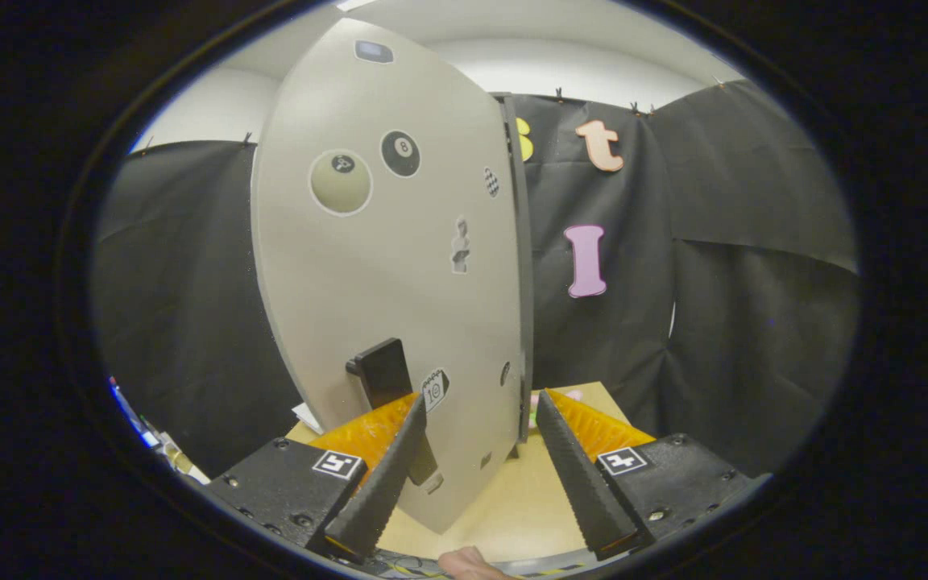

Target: Open the shoe cabinet door, grab the shoes and put them into the shoe cabinet, then close the shoe cabinet door.

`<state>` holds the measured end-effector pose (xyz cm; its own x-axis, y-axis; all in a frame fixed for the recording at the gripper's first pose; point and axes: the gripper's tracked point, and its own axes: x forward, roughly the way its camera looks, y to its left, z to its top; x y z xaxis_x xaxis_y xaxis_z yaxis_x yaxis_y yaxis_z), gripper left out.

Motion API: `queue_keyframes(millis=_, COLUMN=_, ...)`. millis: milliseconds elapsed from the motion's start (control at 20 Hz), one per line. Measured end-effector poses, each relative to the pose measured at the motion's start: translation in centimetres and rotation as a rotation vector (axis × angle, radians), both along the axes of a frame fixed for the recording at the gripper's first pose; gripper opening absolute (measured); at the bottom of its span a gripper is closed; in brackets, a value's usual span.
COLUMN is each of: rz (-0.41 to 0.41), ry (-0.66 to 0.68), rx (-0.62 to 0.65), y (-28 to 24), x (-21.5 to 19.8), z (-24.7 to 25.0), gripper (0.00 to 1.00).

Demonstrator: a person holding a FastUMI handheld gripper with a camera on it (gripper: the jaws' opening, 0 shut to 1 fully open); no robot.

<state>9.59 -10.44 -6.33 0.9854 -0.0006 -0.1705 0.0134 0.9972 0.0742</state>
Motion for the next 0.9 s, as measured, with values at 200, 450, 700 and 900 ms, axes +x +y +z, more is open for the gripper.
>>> queue_keyframes(millis=200, rz=0.006, ry=0.016, rx=0.039, y=4.1, x=2.1, z=-0.2, gripper=0.92)
queue_keyframes(millis=450, rz=0.008, ry=0.036, rx=0.015, y=9.2, x=4.3, z=-1.4, gripper=0.93)
queue_keyframes(millis=700, rz=-0.012, ry=0.025, rx=-0.045, y=12.7, x=6.9, z=-1.8, gripper=0.93)
queue_keyframes(millis=900, rz=-0.009, ry=0.02, rx=-0.06, y=15.6, x=7.7, z=-2.2, gripper=0.93)
